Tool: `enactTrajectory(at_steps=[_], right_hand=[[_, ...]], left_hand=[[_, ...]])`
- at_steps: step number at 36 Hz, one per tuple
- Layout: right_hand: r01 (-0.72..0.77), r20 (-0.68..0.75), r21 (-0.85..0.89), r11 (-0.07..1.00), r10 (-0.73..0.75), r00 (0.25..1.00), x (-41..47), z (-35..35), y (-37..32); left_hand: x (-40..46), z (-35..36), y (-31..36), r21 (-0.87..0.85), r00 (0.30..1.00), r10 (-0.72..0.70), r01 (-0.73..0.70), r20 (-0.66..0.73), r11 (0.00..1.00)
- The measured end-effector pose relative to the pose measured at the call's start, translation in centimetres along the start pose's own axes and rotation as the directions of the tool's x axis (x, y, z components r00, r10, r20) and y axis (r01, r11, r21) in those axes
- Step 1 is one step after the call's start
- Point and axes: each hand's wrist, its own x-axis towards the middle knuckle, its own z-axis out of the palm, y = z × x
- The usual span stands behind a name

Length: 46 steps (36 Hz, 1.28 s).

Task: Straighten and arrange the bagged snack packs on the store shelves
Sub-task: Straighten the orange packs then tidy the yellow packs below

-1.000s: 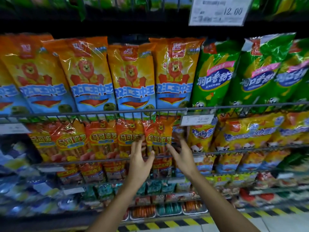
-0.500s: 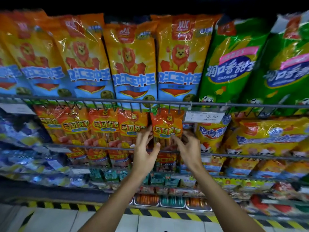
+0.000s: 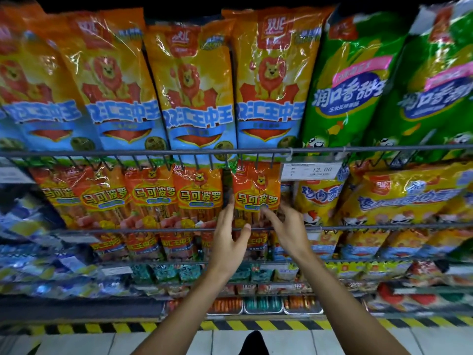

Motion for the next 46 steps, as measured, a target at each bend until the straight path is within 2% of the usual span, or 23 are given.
enactTrajectory(at_steps=[5, 7, 9, 11, 13, 15, 18, 22, 25, 28, 30, 32, 34, 36, 42, 46], right_hand=[[0.001, 0.026, -0.028, 1.0, -0.001, 1.0, -0.1, -0.3, -0.2], [0.014, 0.047, 0.019, 1.0, -0.015, 0.999, -0.3, -0.4, -0.3], [0.006, 0.042, 0.128, 0.992, -0.012, 0.999, -0.6, -0.5, -0.8], [-0.018, 0.02, 0.225, 0.974, 0.014, 1.0, -0.7, -0.5, -1.1], [-0.033, -0.003, 0.258, 0.966, 0.035, 0.999, -0.4, -0.6, -1.4], [-0.035, -0.021, 0.261, 0.965, 0.042, 0.999, 0.0, -0.6, -1.3], [-0.062, -0.048, 0.256, 0.965, 0.077, 0.996, 0.3, -0.7, -1.3], [-0.038, -0.113, 0.294, 0.955, 0.075, 0.991, -0.8, -0.4, -1.8], [0.062, -0.3, 0.322, 0.945, 0.039, 0.953, -2.7, 0.3, -1.8], [0.219, -0.427, 0.25, 0.943, -0.096, 0.899, -4.5, 1.6, -1.8], [0.293, -0.397, 0.205, 0.934, -0.194, 0.897, -5.4, 2.7, -3.0], [0.298, -0.278, 0.174, 0.939, -0.244, 0.929, -5.8, 4.2, -4.7], [0.257, -0.118, 0.129, 0.958, -0.243, 0.963, -5.4, 6.2, -6.0], [0.198, -0.05, 0.076, 0.977, -0.195, 0.98, -4.9, 8.3, -6.9], [0.067, -0.249, -0.021, 0.998, -0.07, 0.966, -4.3, 11.6, -8.2], [0.021, -0.258, -0.091, 0.996, -0.044, 0.965, -4.2, 12.5, -8.7]], left_hand=[[-0.2, -0.3, -1.1, 0.12, 0.998, 0.017, -0.025, 0.068, 0.992], [-0.6, -0.4, -1.3, 0.135, 0.999, 0.035, -0.04, 0.041, 0.99], [-1.2, -0.5, -0.9, 0.181, 0.991, 0.132, -0.131, 0.007, 0.975], [-1.5, -0.7, -0.2, 0.266, 0.959, 0.283, -0.275, 0.009, 0.924], [-1.3, -0.7, 0.2, 0.411, 0.912, 0.401, -0.398, 0.085, 0.82], [-0.9, -0.6, 0.2, 0.512, 0.898, 0.404, -0.432, 0.172, 0.742], [-0.4, -0.6, -0.1, 0.576, 0.909, 0.349, -0.416, 0.229, 0.704], [-0.7, -1.8, -0.2, 0.504, 0.902, 0.38, -0.431, 0.206, 0.749], [-1.3, -3.7, -0.4, 0.462, 0.938, 0.341, -0.332, 0.067, 0.822], [-2.1, -6.6, -1.0, 0.391, 0.96, 0.263, -0.208, -0.093, 0.897], [-2.4, -8.6, -1.7, 0.349, 0.962, 0.22, -0.152, -0.162, 0.925], [-2.4, -10.3, -2.6, 0.32, 0.967, 0.167, -0.099, -0.192, 0.942], [-2.2, -11.5, -3.5, 0.283, 0.976, 0.101, -0.043, -0.191, 0.958], [-1.9, -12.4, -4.4, 0.237, 0.987, 0.05, -0.012, -0.155, 0.971], [-1.5, -13.6, -5.8, 0.182, 1.0, 0.019, -0.016, -0.013, 0.983], [-1.7, -13.8, -5.5, 0.154, 1.0, 0.017, -0.018, 0.009, 0.988]])
